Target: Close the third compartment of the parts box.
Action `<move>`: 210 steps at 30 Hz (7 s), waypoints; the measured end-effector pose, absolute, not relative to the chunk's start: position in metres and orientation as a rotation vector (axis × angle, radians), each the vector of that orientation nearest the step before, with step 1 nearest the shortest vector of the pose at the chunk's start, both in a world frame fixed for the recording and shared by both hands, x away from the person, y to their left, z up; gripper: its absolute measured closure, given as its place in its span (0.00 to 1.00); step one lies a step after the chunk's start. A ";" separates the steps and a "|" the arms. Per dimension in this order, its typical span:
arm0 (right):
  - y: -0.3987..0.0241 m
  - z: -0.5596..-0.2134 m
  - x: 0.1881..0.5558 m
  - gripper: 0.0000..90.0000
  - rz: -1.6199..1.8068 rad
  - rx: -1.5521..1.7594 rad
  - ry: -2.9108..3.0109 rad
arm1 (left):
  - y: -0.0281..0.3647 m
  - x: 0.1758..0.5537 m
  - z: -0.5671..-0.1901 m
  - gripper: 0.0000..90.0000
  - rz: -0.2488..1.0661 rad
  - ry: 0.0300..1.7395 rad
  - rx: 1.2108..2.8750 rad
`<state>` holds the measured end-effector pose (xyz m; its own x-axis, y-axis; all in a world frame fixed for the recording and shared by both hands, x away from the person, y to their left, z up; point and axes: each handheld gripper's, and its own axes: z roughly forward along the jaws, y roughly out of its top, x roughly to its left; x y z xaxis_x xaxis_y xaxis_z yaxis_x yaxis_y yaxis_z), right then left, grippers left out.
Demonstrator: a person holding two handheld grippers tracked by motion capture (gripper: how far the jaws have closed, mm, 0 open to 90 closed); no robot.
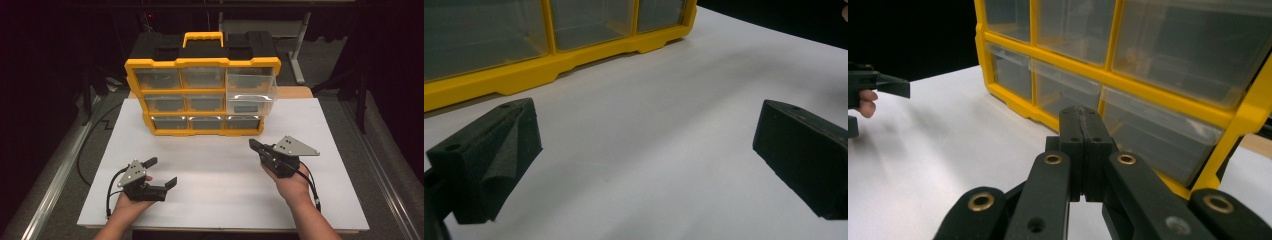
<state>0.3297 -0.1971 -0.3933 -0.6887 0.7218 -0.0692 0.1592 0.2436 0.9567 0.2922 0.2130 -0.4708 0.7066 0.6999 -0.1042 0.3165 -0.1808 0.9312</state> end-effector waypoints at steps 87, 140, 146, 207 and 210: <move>-0.178 -0.287 0.368 1.00 1.443 0.680 1.834 | 0.216 0.289 -0.468 0.01 0.426 0.783 1.748; -0.172 -0.281 0.431 1.00 1.316 0.762 1.808 | 0.216 0.289 -0.467 0.01 0.420 0.782 1.745; -0.173 -0.282 0.438 1.00 1.301 0.778 1.803 | 0.216 0.289 -0.467 0.01 0.420 0.782 1.745; -0.249 -0.421 0.339 1.00 1.294 0.952 1.943 | 0.221 0.291 -0.470 0.01 0.453 0.827 1.747; -0.256 -0.428 0.329 1.00 1.290 0.961 1.946 | 0.222 0.292 -0.470 0.01 0.454 0.828 1.747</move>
<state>0.3290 -0.2556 -0.4279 -0.5525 0.8283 -0.0924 0.2373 0.2626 0.9353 0.2917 0.2219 -0.4703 0.6826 0.7239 -0.1000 0.3059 -0.1587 0.9388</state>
